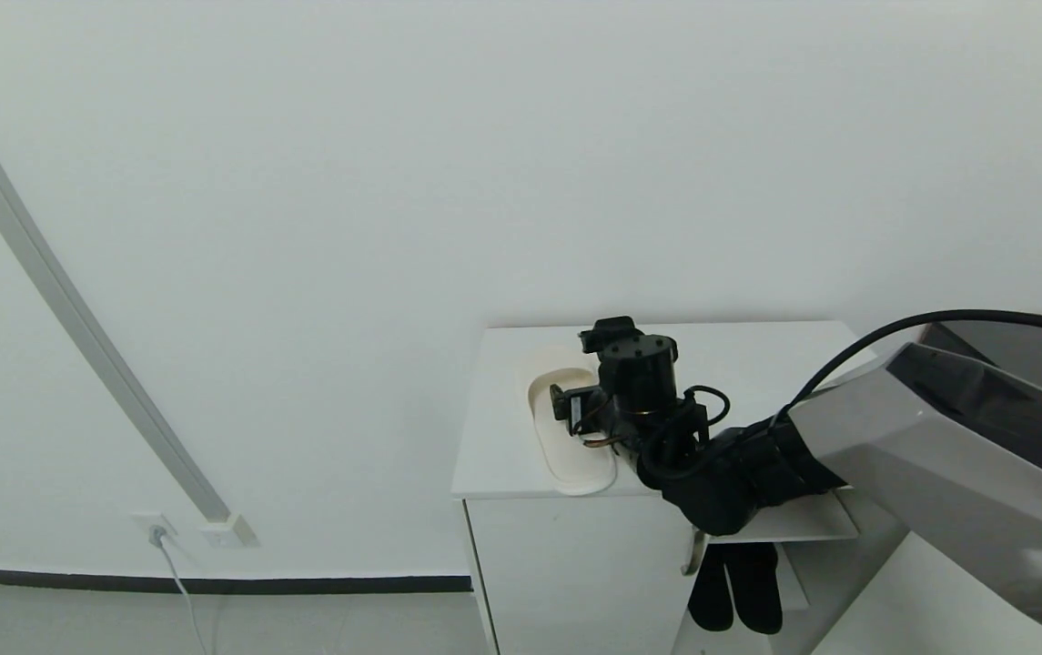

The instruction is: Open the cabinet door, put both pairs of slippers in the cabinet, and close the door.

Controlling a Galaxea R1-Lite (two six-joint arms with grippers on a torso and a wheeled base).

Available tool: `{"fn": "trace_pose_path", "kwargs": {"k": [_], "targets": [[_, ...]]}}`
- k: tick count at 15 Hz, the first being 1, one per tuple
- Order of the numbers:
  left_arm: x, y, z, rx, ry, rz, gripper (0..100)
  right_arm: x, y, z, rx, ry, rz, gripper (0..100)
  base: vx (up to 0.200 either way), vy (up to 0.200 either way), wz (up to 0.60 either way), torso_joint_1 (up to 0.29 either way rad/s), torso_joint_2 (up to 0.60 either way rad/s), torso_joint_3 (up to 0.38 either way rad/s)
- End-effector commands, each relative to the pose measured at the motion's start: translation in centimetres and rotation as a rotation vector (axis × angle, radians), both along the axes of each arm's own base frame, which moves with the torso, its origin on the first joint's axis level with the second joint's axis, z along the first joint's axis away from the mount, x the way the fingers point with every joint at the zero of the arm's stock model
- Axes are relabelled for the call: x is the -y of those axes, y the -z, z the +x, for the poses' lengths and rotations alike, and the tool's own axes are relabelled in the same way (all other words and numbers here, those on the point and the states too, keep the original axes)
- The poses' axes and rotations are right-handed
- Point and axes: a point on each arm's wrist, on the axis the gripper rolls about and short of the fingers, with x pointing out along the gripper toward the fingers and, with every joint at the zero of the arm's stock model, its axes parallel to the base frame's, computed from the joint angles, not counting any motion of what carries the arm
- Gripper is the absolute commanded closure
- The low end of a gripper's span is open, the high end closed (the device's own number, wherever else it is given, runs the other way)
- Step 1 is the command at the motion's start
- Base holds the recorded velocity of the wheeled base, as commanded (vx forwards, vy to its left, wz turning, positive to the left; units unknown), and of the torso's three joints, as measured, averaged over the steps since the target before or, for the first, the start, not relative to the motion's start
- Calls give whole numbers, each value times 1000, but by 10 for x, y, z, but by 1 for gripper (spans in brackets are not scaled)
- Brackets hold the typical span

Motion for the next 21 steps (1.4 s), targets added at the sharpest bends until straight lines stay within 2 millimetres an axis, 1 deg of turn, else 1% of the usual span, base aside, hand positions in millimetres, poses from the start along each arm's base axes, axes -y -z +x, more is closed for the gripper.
{"fn": "trace_pose_path", "kwargs": {"k": [1, 6, 7, 8, 9, 10, 11, 12, 13, 14, 15, 16, 17, 18, 19, 20, 21], "targets": [[0, 0, 0, -1, 0, 0, 100, 0, 1, 2, 1, 1, 2, 100, 0, 0, 0, 0, 0, 0], [0, 0, 0, -1, 0, 0, 100, 0, 0, 1, 3, 2, 5, 100, 0, 0, 0, 0, 0, 0], [0, 0, 0, -1, 0, 0, 100, 0, -2, 0, 8, 1, 9, 100, 0, 0, 0, 0, 0, 0], [0, 0, 0, -1, 0, -2, 100, 2, -11, -2, 27, 3, 25, 100, 0, 0, 0, 0, 0, 0], [0, 0, 0, -1, 0, -2, 100, 10, -31, -11, 46, 0, 42, 100, 0, 0, 0, 0, 0, 0], [0, 0, 0, -1, 0, 0, 100, 19, -44, -24, 48, -12, 44, 100, 0, 0, 0, 0, 0, 0], [0, 0, 0, -1, 0, 2, 100, 25, -51, -36, 43, -34, 42, 100, 0, 0, 0, 0, 0, 0], [0, 0, 0, -1, 0, 0, 100, 38, -58, -54, 31, -61, 37, 100, 0, 0, 0, 0, 0, 0], [0, 0, 0, -1, 0, 2, 100, 50, -63, -70, 22, -79, 33, 100, 0, 0, 0, 0, 0, 0], [0, 0, 0, -1, 0, 2, 100, 64, -69, -90, 16, -99, 34, 100, 0, 0, 0, 0, 0, 0], [0, 0, 0, -1, 0, 2, 100, 70, -69, -98, 9, -108, 30, 100, 0, 0, 0, 0, 0, 0], [0, 0, 0, -1, 0, 3, 100, 87, -74, -124, -1, -152, 28, 100, 0, 0, 0, 0, 0, 0], [0, 0, 0, -1, 2, 3, 100, 95, -76, -139, -3, -170, 28, 100, 0, 0, 0, 0, 0, 0], [0, 0, 0, -1, 2, 3, 100, 100, -79, -148, 2, -182, 32, 100, 0, 0, 0, 0, 0, 0], [0, 0, 0, -1, 2, 3, 100, 104, -84, -163, 3, -216, 38, 100, 0, 0, 0, 0, 0, 0], [0, 0, 0, -1, 2, 3, 100, 104, -83, -170, -11, -234, 26, 100, 0, 0, 0, 0, 0, 0], [0, 0, 0, -1, 2, 3, 100, 104, -82, -170, -17, -235, 23, 100, 0, 0, 0, 0, 0, 0]]}}
